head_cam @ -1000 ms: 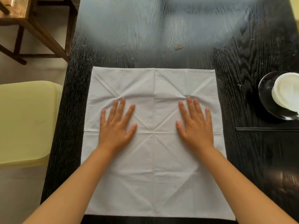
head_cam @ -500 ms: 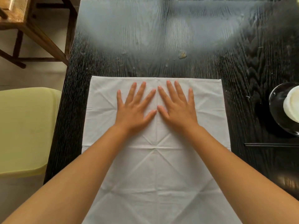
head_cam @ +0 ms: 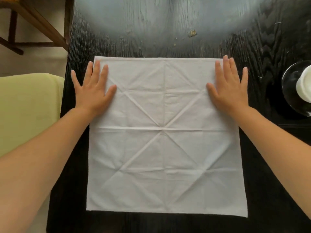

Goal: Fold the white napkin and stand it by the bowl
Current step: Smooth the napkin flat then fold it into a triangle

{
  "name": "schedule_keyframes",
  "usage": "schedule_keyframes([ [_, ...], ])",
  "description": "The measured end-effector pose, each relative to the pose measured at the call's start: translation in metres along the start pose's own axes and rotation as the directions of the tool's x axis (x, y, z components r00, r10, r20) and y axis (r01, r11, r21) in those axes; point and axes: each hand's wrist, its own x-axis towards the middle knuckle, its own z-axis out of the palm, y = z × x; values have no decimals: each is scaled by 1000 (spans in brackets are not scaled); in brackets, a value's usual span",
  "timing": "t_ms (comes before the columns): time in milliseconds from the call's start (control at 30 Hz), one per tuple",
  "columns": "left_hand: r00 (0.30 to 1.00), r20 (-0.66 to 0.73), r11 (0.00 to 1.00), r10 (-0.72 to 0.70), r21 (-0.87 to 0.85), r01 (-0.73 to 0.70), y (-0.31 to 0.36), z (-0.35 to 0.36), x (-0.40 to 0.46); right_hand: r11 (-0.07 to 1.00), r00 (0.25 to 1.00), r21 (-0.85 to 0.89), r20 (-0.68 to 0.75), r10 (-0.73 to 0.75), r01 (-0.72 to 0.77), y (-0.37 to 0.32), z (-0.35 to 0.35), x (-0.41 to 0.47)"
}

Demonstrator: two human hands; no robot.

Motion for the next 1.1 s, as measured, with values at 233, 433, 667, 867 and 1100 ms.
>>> schedule_keyframes([
  [233, 968, -66, 946, 242, -205, -250, 136, 14, -108, 910, 889, 92, 193, -415, 405, -22, 5, -158],
  [433, 918, 61, 905, 392, -205, -373, 205, 36, -201, 853, 776, 71, 381, -503, 518, 10, 6, -253],
  [667, 831, 148, 838, 536, -214, -502, 230, 36, -250, 772, 723, 114, 287, -628, 625, 48, 1, -279],
  [867, 877, 106, 809, 469, -451, -378, 236, 16, -251, 762, 772, 196, 38, -635, 617, 37, -17, -252],
  [1100, 995, 97, 488, -10, -868, 90, 225, -38, -230, 775, 943, 552, -70, -326, 309, -25, -70, -175],
])
